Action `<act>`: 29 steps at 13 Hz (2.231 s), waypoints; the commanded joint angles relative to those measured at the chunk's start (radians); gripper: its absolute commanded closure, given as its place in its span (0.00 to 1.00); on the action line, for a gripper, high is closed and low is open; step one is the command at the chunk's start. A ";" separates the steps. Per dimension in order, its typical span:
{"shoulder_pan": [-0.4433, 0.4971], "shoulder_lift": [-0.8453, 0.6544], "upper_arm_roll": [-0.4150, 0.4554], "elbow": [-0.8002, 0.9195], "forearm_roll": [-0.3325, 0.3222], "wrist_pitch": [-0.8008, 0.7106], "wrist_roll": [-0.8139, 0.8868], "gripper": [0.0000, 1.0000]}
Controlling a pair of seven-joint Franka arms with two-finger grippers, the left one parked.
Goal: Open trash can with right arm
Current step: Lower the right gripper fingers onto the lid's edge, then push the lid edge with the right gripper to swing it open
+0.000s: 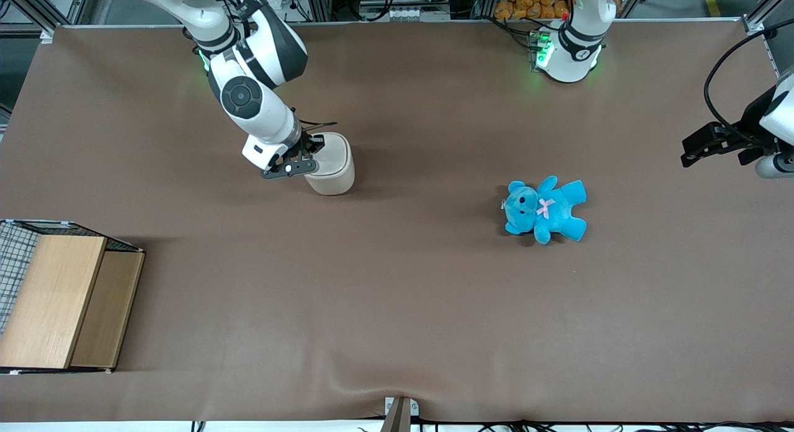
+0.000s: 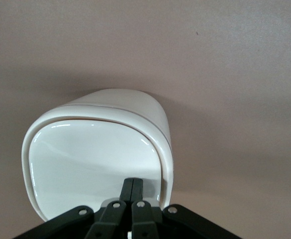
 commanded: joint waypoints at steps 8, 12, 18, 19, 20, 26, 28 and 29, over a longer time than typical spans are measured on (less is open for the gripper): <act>0.006 0.025 0.004 0.092 0.013 -0.101 0.120 1.00; 0.007 0.025 0.022 0.177 0.016 -0.193 0.170 1.00; 0.012 0.028 0.076 0.313 0.021 -0.292 0.295 1.00; 0.012 0.034 0.076 0.338 0.022 -0.318 0.304 0.89; 0.010 0.045 0.076 0.358 0.022 -0.334 0.304 0.68; 0.001 0.062 0.074 0.447 0.096 -0.383 0.341 0.00; -0.016 0.077 0.065 0.531 0.094 -0.479 0.339 0.00; -0.040 0.103 0.065 0.588 0.094 -0.536 0.338 0.00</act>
